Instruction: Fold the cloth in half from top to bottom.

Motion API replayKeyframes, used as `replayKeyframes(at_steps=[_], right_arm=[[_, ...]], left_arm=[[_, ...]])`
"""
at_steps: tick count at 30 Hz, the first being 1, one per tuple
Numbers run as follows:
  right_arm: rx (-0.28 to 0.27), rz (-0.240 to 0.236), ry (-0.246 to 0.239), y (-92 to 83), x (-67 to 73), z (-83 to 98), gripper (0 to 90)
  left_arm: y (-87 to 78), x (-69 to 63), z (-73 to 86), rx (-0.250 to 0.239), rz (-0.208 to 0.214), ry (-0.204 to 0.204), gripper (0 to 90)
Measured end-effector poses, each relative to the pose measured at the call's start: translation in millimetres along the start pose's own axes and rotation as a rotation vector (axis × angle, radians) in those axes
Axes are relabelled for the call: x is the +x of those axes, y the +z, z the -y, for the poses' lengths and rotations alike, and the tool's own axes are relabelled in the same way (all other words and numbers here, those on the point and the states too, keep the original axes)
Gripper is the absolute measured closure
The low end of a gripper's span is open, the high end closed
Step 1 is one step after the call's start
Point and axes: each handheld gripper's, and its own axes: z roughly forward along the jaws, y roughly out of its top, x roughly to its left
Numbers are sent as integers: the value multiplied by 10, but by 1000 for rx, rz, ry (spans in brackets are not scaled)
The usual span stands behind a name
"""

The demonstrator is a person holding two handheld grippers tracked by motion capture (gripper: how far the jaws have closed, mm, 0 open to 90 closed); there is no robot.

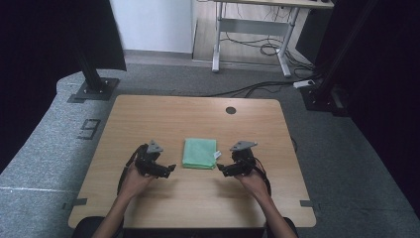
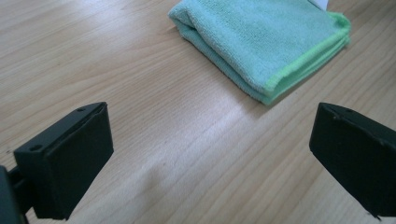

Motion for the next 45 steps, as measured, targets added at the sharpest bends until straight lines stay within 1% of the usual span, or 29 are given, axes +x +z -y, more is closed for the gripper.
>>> replayKeyframes(at_steps=[4,5,8,13,19,21,22,24,25,26,28,31,35,40,43,45], right_arm=[[-1,2,-3,-65,0,28,60],[-4,7,-4,-117,1,59,54],[-13,17,-12,-184,-7,112,36],[-20,33,12,-288,-35,221,0],[-31,52,38,-378,-75,345,0],[-24,59,42,-389,-78,385,0],[-22,63,42,-390,-82,415,0],[-18,64,44,-388,-83,440,0],[-11,67,49,-379,-89,491,0],[-11,67,49,-379,-89,491,0],[0,71,63,-354,-99,559,0],[14,75,68,-318,-113,629,0],[31,79,71,-270,-109,692,0],[52,82,64,-205,-102,753,0],[64,79,65,-170,-93,784,0],[77,76,60,-149,-88,804,0]], left_arm=[[-60,-6,42,-3,-1,6,0],[-98,-5,77,-6,-4,6,0],[-159,-7,131,-6,-5,8,0],[-247,-17,228,-2,-23,25,0],[-303,-5,365,-7,-32,11,0],[-300,6,421,-6,-34,3,0],[-300,6,421,-6,-34,3,0],[-294,23,476,-2,-34,-5,0],[-287,39,522,-3,-33,-15,0],[-287,39,522,-3,-33,-15,0],[-271,65,587,-1,-32,-27,0],[-240,72,632,2,-33,-36,0],[-191,62,669,19,-36,-31,0],[-131,56,703,42,-26,-31,0],[-93,49,723,63,-21,-29,0],[-88,48,721,65,-19,-35,0]])
